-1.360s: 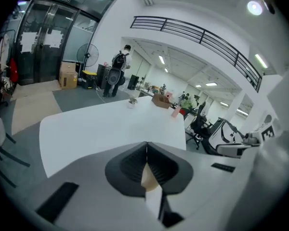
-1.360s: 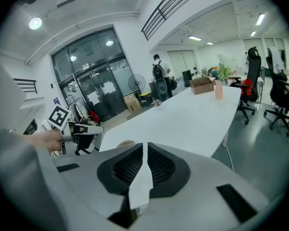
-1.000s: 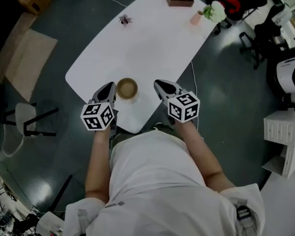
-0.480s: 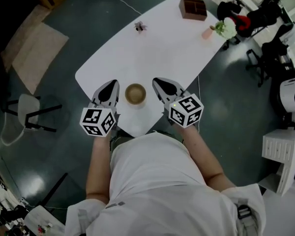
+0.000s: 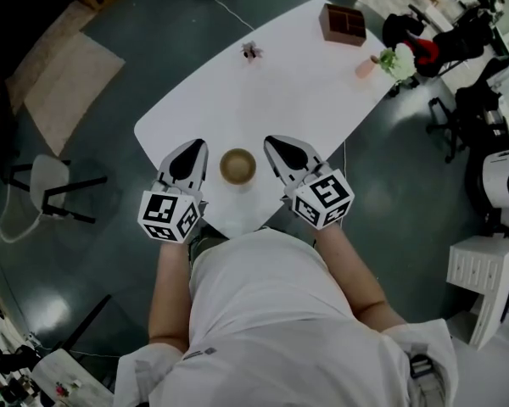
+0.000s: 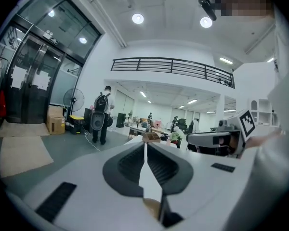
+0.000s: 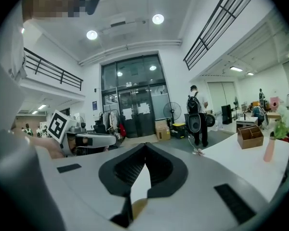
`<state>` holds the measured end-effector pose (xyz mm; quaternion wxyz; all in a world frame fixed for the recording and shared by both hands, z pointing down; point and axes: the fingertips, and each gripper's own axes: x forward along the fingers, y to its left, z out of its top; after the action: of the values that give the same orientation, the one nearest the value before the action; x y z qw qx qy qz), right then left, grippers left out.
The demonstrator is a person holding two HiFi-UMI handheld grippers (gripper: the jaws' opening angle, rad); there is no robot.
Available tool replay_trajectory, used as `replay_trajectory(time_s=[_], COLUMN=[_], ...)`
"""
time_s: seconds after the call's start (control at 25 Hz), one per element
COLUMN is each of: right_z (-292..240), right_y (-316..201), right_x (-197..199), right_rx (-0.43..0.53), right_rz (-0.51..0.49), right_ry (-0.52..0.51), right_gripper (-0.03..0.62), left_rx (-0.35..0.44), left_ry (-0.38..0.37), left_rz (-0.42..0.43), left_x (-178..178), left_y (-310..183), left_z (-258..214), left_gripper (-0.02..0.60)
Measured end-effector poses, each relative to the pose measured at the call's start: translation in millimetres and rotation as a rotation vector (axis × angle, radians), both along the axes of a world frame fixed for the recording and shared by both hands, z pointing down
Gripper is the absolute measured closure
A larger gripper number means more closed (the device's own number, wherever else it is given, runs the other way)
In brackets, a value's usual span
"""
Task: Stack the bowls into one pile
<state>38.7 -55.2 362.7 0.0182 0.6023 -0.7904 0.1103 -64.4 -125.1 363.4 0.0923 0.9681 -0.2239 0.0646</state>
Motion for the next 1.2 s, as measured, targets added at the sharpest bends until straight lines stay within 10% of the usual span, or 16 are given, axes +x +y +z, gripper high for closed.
replay_trajectory(time_s=[1.2], right_z=[21], right_y=[7], right_x=[3], right_rx=[-0.046], right_rz=[0.029], right_ry=[0.02], right_gripper=[0.586], left_rx=[0.048], left_ry=[-0.031], left_rz=[0.044], left_x=[-1], left_y=[16], left_z=[4], left_gripper=[0.581])
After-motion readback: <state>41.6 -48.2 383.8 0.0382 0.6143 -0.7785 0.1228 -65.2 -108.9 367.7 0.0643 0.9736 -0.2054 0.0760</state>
